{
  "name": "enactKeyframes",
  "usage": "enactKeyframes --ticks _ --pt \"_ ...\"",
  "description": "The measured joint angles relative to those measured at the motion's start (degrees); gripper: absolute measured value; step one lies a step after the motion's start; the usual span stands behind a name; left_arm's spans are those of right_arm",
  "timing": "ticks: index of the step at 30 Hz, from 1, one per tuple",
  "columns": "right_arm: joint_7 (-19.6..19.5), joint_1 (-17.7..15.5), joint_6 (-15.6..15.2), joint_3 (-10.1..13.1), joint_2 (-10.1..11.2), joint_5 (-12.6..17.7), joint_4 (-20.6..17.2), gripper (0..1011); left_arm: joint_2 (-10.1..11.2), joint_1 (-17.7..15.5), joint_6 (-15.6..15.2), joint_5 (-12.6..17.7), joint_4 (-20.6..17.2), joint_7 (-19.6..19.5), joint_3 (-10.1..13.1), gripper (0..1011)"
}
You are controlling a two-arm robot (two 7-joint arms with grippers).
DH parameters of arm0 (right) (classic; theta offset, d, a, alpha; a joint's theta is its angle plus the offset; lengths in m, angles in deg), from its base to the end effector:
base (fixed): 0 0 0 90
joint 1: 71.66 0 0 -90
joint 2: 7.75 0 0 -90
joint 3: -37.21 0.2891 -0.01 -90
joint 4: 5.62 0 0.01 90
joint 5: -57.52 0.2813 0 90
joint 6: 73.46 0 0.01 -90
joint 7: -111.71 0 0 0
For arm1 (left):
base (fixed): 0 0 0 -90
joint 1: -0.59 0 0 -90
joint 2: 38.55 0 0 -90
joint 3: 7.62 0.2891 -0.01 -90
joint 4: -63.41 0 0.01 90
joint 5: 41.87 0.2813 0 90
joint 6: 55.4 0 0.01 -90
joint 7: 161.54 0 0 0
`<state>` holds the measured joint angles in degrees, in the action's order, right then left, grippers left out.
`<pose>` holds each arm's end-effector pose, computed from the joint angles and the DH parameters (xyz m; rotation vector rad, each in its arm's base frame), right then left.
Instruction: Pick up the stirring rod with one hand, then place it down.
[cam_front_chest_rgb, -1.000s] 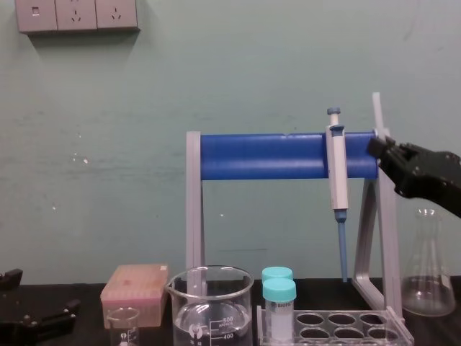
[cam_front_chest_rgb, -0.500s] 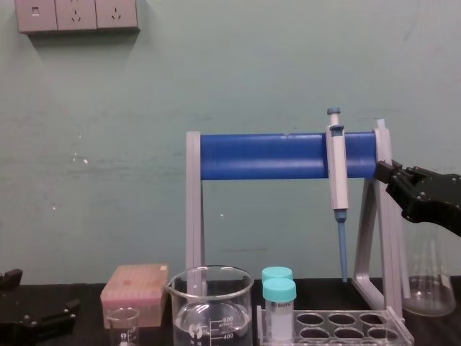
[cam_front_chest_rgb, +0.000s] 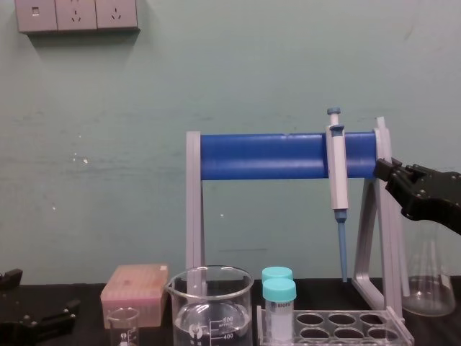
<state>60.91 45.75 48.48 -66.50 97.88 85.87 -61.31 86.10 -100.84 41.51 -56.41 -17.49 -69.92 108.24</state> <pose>0.4225 -0.0692 -0.2935 0.3064 -0.3058 -0.8867 0.3319 0.0895 -0.2963 0.3046 -0.2852 1.2480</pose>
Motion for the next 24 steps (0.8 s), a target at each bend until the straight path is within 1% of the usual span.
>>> enactKeyframes --ticks 24 --pt "0.16 0.0 0.0 -0.04 0.0 0.2 -0.12 67 0.0 0.0 0.0 0.0 0.0 0.0 0.0 1000"
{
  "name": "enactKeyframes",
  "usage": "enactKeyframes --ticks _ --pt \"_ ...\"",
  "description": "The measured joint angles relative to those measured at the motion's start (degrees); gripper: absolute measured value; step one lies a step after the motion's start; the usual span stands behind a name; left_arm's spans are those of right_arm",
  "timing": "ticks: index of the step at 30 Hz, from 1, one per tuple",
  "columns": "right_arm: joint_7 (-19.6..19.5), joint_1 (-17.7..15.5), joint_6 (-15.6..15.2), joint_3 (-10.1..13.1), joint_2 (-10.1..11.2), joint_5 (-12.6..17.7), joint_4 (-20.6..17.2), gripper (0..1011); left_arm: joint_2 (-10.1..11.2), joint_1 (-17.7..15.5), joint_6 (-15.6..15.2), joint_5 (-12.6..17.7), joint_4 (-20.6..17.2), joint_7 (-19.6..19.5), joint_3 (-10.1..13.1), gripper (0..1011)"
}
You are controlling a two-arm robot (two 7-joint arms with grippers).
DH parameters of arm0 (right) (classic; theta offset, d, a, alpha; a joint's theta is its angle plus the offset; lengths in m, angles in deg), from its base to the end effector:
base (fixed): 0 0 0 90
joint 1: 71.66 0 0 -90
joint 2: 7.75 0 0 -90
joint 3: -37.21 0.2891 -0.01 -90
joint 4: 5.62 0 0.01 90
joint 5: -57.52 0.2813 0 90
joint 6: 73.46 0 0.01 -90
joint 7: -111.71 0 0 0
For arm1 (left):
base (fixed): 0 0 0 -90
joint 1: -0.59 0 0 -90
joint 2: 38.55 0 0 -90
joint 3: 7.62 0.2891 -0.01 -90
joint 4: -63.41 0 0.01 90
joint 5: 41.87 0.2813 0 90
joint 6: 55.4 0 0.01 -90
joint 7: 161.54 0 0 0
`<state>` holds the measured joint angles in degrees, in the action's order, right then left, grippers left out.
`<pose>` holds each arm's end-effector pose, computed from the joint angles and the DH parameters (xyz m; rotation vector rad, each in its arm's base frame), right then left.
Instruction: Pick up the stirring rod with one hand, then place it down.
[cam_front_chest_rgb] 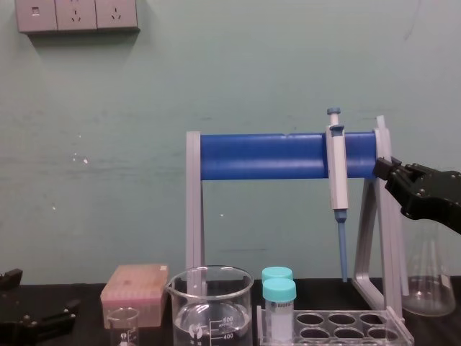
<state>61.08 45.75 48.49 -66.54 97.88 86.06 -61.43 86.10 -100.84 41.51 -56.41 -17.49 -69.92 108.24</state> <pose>0.4225 -0.0689 -0.2930 0.3097 -0.3064 -0.8834 0.3319 0.0895 -0.2963 0.3046 -0.2852 1.2480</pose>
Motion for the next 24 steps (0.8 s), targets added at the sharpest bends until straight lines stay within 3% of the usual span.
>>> enactKeyframes --ticks 24 --pt "0.0 0.0 0.0 0.0 0.0 0.0 0.0 67 0.0 0.0 0.0 0.0 0.0 0.0 0.0 1000"
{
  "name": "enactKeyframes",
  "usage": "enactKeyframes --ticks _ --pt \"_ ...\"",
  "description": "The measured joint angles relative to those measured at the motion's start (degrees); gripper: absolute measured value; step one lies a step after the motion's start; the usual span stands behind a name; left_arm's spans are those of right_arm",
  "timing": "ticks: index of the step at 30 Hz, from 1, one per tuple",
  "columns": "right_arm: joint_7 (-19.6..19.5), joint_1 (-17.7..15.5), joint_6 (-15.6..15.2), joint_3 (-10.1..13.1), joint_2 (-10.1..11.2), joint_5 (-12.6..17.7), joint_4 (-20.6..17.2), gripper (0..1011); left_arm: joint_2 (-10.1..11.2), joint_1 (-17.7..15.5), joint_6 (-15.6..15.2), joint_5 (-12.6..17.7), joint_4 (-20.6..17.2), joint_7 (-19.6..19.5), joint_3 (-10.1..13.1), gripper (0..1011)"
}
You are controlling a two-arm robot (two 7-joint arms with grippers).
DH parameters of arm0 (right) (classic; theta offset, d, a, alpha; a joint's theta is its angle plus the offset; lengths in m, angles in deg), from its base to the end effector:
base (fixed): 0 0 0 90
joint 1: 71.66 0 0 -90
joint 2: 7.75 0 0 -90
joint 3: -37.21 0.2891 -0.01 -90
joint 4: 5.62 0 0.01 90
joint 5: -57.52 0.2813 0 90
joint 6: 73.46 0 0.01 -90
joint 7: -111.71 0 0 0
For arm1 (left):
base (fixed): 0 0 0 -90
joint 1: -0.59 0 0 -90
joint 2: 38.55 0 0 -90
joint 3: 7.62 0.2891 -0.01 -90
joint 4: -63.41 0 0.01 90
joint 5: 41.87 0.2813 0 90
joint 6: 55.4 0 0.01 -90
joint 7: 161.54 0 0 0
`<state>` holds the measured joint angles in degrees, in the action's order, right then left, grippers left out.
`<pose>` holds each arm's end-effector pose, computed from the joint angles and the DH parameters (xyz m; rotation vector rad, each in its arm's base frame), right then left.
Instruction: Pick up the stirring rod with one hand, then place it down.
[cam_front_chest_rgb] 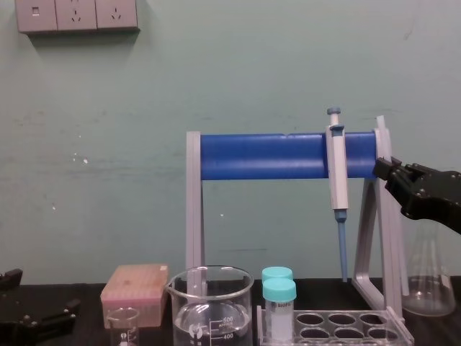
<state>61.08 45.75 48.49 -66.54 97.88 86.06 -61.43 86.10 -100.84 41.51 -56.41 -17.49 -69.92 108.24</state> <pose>0.4225 -0.0689 -0.2930 0.3097 -0.3064 -0.8834 0.3319 0.0895 -0.2963 0.3046 -0.2852 1.2480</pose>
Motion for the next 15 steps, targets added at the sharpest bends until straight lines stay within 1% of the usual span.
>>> enactKeyframes --ticks 15 --pt "0.0 0.0 0.0 0.0 0.0 0.0 0.0 67 0.0 0.0 0.0 0.0 0.0 0.0 0.0 1000"
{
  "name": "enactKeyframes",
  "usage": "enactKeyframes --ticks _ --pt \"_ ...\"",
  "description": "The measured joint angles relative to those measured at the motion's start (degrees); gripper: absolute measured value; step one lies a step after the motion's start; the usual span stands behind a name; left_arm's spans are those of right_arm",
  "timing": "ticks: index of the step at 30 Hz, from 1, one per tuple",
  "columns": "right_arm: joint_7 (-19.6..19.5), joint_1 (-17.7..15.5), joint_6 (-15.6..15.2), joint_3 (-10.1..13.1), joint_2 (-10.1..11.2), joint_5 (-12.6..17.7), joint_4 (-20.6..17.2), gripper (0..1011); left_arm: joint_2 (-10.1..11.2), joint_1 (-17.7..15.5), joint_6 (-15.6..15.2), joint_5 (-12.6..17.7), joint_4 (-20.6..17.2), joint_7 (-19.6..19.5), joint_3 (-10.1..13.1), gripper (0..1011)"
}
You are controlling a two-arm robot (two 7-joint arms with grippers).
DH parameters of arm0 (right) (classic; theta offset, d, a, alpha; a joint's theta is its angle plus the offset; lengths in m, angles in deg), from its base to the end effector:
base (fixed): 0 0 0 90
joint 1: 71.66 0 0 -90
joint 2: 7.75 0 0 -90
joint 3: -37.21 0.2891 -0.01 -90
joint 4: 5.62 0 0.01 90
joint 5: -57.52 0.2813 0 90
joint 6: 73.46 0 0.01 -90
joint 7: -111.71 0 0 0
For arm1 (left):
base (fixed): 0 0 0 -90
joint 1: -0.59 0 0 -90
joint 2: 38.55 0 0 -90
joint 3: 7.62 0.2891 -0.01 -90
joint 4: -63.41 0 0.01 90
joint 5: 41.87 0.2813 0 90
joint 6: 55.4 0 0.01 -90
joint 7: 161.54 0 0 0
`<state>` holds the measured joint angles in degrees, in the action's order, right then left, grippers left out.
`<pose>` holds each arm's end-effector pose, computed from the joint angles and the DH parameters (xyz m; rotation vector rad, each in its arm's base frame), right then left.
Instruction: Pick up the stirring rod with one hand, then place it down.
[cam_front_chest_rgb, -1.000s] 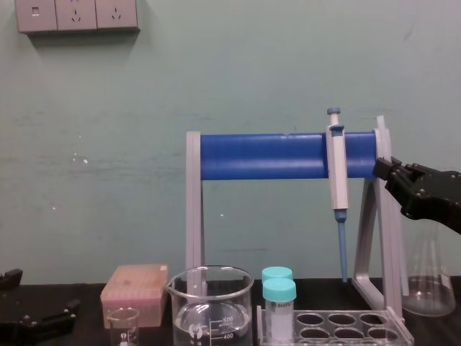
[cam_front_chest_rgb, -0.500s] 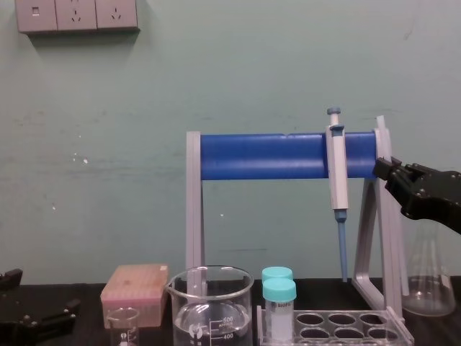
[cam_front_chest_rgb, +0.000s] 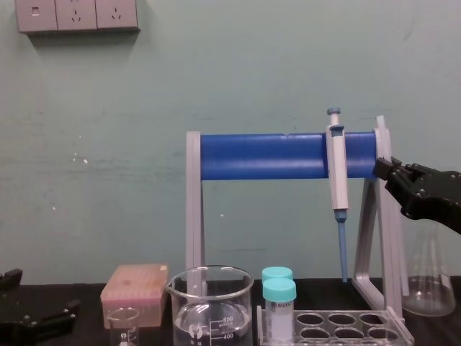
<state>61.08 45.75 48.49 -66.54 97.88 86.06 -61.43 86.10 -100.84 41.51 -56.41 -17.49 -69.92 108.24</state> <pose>0.4225 -0.0689 -0.2930 0.3097 -0.3064 -0.8834 0.3319 0.0895 -0.2963 0.3046 -0.2852 1.2480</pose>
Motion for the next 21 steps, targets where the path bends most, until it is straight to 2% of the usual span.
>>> enactKeyframes --ticks 21 --pt "0.0 0.0 0.0 0.0 0.0 0.0 0.0 67 0.0 0.0 0.0 0.0 0.0 0.0 0.0 1000"
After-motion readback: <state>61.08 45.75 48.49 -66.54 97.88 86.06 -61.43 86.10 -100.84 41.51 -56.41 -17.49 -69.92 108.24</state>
